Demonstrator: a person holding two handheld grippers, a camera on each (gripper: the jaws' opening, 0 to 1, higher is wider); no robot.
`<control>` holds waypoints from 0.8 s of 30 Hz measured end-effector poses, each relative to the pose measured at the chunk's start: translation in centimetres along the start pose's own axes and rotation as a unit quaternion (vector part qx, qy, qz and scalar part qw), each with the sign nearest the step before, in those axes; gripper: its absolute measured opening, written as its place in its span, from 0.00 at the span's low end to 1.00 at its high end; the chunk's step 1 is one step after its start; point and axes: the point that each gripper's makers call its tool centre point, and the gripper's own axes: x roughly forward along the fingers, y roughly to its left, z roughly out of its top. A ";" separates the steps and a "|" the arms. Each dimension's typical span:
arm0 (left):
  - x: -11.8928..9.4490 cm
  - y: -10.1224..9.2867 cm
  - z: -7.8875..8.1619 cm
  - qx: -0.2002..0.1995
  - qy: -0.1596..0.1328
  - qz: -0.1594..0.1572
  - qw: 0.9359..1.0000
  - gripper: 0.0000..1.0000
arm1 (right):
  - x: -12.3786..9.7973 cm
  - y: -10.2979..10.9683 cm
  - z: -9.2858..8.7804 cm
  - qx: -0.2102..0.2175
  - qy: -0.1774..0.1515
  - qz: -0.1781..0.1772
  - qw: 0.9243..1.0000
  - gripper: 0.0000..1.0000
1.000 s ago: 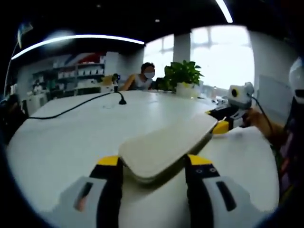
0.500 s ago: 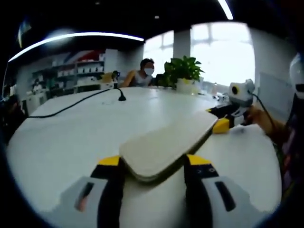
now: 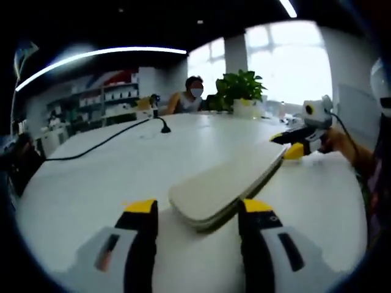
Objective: Arrange the utensils inside the cutlery case until each visible utensil rests in its matching compartment.
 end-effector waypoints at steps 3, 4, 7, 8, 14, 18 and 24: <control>-1.0 0.7 0.9 -0.001 -0.016 0.018 1.000 0.55 | -1.7 -0.9 1.2 -0.002 -0.026 -0.026 0.999 0.50; -1.4 0.8 1.3 -0.006 -0.024 0.019 1.000 0.55 | -2.4 -1.0 1.5 -0.001 -0.030 -0.032 0.999 0.50; -2.7 1.2 2.7 -0.025 -0.054 0.023 0.998 0.55 | -4.4 -2.5 2.7 -0.006 -0.048 -0.078 0.996 0.50; -3.0 1.5 3.1 -0.028 -0.062 0.028 0.997 0.55 | -5.1 -3.0 3.1 -0.008 -0.054 -0.096 0.994 0.50; -5.2 3.6 6.1 -0.037 -0.115 0.075 0.990 0.60 | -8.3 -5.7 4.9 0.000 -0.089 -0.190 0.978 0.52; -7.6 5.7 8.1 -0.027 -0.150 0.138 0.979 0.66 | -11.4 -8.0 6.0 0.001 -0.114 -0.275 0.955 0.53; -9.9 7.3 8.8 -0.020 -0.144 0.179 0.973 0.81 | -13.5 -9.3 8.2 -0.016 -0.137 -0.307 0.942 0.57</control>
